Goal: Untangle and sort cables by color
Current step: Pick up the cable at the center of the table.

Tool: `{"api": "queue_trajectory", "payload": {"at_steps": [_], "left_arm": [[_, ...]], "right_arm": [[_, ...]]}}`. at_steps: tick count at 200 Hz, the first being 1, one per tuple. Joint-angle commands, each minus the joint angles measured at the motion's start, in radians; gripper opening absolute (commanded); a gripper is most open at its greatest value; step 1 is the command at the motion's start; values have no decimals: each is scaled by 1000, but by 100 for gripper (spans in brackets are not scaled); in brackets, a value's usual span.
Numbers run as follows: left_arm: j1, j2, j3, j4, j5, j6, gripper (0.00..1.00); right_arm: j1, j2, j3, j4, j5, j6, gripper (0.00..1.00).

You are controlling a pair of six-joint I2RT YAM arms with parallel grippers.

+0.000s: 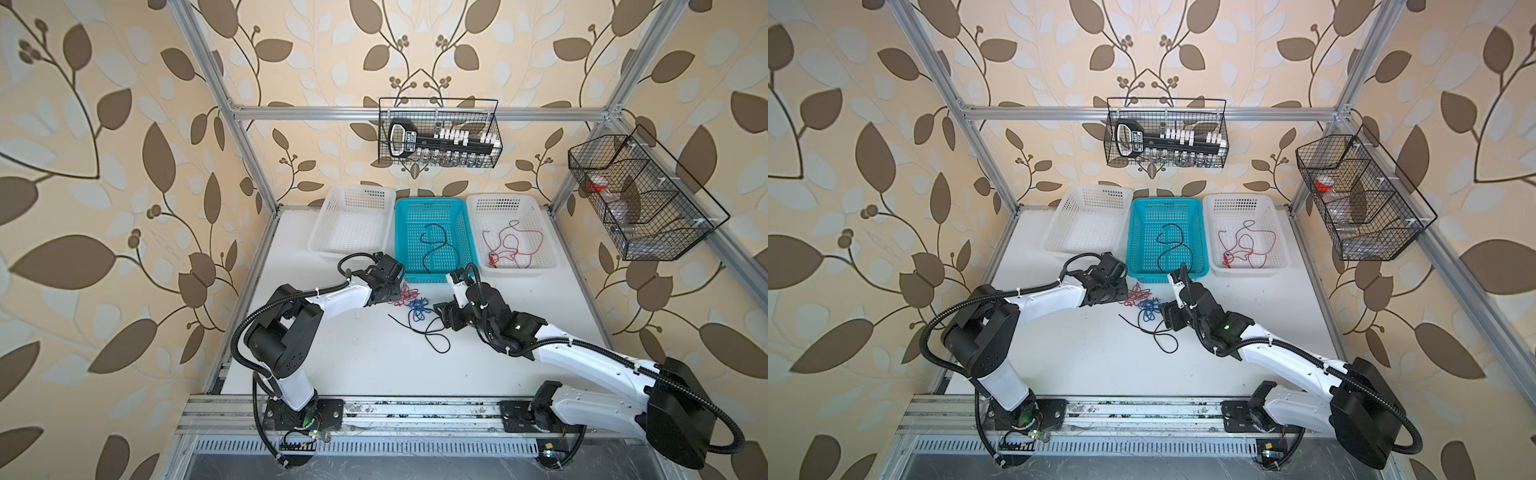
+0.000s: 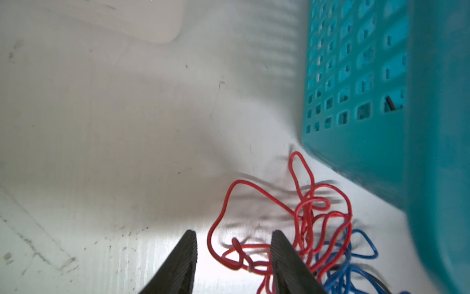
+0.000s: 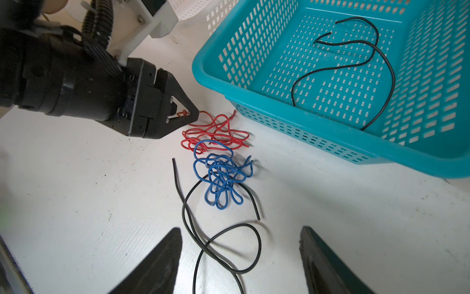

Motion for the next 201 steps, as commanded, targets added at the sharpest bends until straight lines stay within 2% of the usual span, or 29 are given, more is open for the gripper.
{"api": "queue_trajectory", "payload": {"at_steps": [1, 73, 175, 201], "left_arm": [[12, 17, 17, 15, 6, -16, 46], [14, 44, 38, 21, 8, -25, 30], [33, 3, 27, 0, -42, -25, 10], [38, -9, 31, -3, -57, -25, 1]], "right_arm": [[8, 5, -13, 9, 19, 10, 74], [11, 22, -15, 6, 20, 9, 74], [17, 51, -20, 12, 20, 11, 74], [19, 63, -19, 18, 14, 10, 74]]}}
